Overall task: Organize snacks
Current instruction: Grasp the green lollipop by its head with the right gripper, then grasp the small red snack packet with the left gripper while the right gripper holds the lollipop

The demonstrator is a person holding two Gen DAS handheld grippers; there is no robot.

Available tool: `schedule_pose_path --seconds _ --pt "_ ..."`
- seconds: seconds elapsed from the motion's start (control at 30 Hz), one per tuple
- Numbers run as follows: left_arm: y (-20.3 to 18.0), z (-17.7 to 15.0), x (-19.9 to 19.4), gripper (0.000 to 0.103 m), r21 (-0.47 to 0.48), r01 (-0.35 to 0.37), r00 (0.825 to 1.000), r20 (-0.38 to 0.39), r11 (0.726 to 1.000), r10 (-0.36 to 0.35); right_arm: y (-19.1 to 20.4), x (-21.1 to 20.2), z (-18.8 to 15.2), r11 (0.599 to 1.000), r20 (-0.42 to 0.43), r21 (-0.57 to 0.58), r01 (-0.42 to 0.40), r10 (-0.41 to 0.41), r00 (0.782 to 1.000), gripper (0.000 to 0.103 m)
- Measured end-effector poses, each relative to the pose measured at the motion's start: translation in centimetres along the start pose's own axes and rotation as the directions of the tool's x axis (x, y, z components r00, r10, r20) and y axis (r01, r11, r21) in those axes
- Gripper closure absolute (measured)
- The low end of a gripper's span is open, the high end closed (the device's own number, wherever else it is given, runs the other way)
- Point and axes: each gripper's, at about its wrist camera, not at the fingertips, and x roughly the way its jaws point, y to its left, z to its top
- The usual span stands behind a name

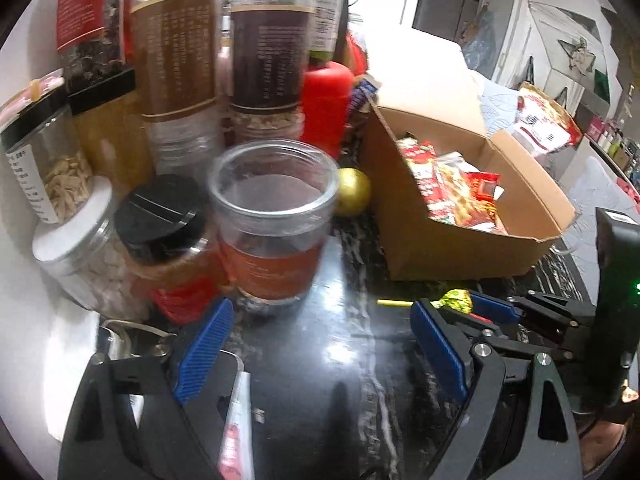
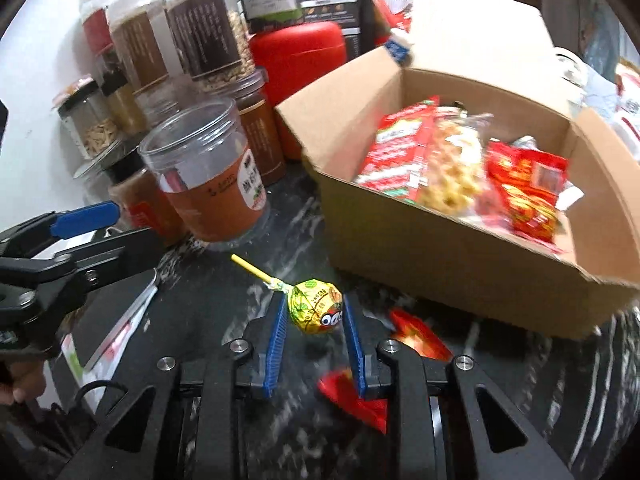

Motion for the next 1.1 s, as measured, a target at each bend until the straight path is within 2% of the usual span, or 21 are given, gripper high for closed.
schedule_pose_path --seconds 0.33,0.47,0.77,0.9,1.0,1.03,1.1 --pt "-5.5 -0.6 0.7 0.012 0.047 0.066 0.998 -0.008 0.997 -0.066 -5.2 -5.7 -3.1 0.994 0.034 0.092 0.058 -0.062 0.998 0.075" --pt "-7.7 -1.1 1.3 0.012 0.067 0.085 0.996 -0.02 0.994 -0.084 -7.9 -6.5 -4.0 0.988 0.038 0.13 0.08 -0.086 0.996 0.075" --pt "-11.4 -1.9 4.0 0.012 0.089 0.11 0.993 -0.059 0.99 -0.105 -11.0 -7.1 -5.8 0.978 0.031 0.186 0.097 -0.105 0.994 0.075" --pt "-12.4 -2.2 5.6 0.023 0.102 0.114 0.99 -0.097 0.988 -0.105 -12.3 -6.8 -6.2 0.972 0.021 0.21 0.106 -0.113 0.993 0.075" --pt "-12.8 -2.3 6.5 0.025 0.096 0.128 0.986 -0.121 0.987 -0.116 -13.2 -6.4 -6.4 0.969 0.007 0.225 0.104 -0.108 0.994 0.075" --pt "-12.9 -2.3 6.8 0.032 0.092 0.131 0.985 -0.127 0.987 -0.119 -13.4 -6.2 -6.4 0.968 0.004 0.231 0.099 -0.103 0.995 0.075" --pt "-13.0 -2.2 7.4 0.035 0.089 0.127 0.983 -0.142 0.988 -0.114 -13.8 -5.8 -6.3 0.966 -0.002 0.242 0.089 -0.091 0.996 0.075"
